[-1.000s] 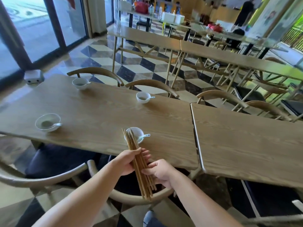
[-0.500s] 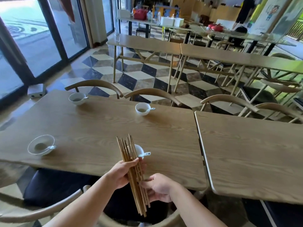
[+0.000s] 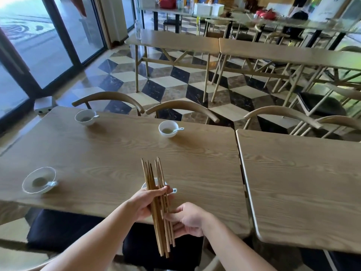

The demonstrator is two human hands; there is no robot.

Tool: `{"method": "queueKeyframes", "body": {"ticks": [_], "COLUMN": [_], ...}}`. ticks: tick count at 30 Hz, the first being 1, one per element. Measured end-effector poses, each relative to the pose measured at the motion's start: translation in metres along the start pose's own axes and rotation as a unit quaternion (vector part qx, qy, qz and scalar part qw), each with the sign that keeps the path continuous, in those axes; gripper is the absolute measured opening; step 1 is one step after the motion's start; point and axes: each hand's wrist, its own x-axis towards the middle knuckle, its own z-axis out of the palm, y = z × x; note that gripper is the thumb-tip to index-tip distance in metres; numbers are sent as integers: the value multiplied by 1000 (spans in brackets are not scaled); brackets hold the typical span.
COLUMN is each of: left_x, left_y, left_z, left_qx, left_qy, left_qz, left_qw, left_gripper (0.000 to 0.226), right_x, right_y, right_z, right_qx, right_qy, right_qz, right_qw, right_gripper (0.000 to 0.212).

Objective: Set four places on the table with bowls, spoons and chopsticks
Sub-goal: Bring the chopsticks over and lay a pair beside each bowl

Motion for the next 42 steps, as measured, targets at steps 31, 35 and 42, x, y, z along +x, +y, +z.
{"method": "queueKeyframes", "body": {"ticks": [31,35,42], "left_x": [7,5,-3], "left_y": [3,1,-13], "left_z": [-4,-11,-23], "left_qx": [18,8,13], "left_qy": [-6,0,25], "left_qz": [-5,3,-7], "left_qw": [1000,1000,1000], "left_gripper": [30,54,37], "right_x": [0,-1,38], "right_y": [8,23,43], "right_z": [-12,-33,-55], "right_qx": [74,126,124], "right_qy": [126,222,301], "right_qz": [-56,-66,33], "right_qw": [988,965,945], "right_gripper": [25,27,28]}}
